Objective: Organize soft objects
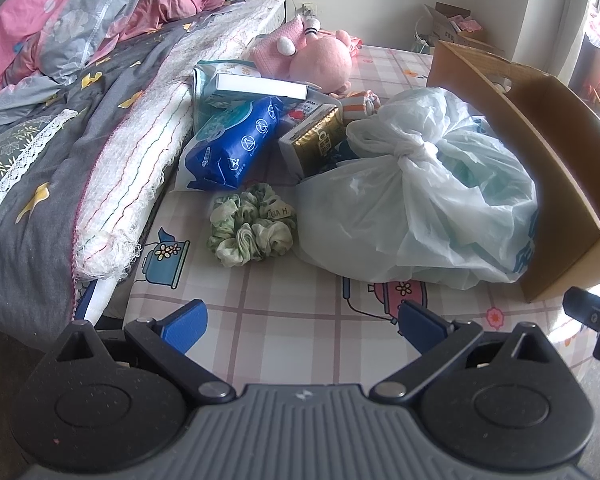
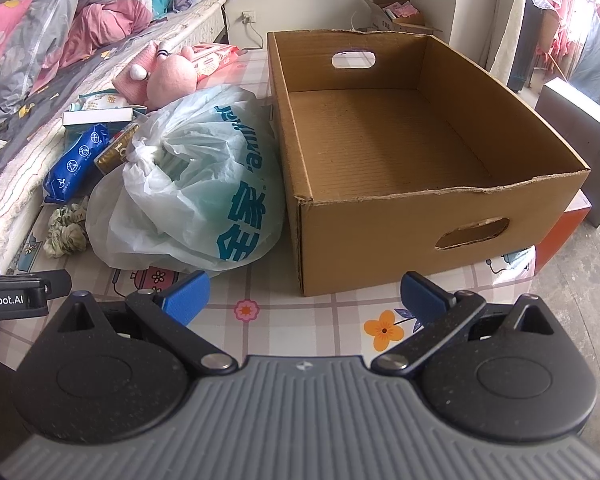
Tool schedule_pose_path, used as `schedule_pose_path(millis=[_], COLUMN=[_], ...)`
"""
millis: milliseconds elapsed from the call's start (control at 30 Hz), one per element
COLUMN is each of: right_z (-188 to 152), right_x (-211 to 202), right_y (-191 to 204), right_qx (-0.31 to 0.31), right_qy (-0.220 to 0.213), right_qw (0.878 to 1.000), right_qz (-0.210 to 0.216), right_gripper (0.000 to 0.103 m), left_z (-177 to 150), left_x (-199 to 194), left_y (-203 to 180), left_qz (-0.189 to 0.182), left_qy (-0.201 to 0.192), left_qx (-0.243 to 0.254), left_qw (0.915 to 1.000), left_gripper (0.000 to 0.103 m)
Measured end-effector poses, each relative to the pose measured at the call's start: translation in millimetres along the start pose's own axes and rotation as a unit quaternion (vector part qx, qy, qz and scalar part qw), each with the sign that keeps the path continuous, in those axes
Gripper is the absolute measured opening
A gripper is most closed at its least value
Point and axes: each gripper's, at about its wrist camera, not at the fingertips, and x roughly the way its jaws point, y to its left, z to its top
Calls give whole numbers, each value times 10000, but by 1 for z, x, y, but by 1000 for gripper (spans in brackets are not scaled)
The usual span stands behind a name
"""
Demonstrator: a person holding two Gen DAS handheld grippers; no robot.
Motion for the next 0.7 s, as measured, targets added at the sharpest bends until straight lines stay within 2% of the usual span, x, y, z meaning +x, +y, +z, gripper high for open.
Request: schedule_pose_path(millis=[300, 400, 533, 700], right_z=[-1, 0, 10, 46], right_x=[0, -3, -25, -48], right_y=[1, 0, 0, 10], right_qx=[5, 24, -25, -356], right_qy=[-11, -77, -647, -1599], right_qw=[10000, 10000, 9975, 9843], right_qz=[-3, 38, 268, 654], right_gripper=[102, 102, 102, 102], left_z=[-1, 1, 20, 56], left_x=[0, -6, -23, -38], left_y=[-1, 1, 9, 29], left_qz=[26, 51, 177, 140], left_qy=[16, -118, -659, -1315], left_qx=[7, 81, 204, 203], left_qw=[10000, 9999, 9975, 9910], left_gripper=[102, 102, 102, 102])
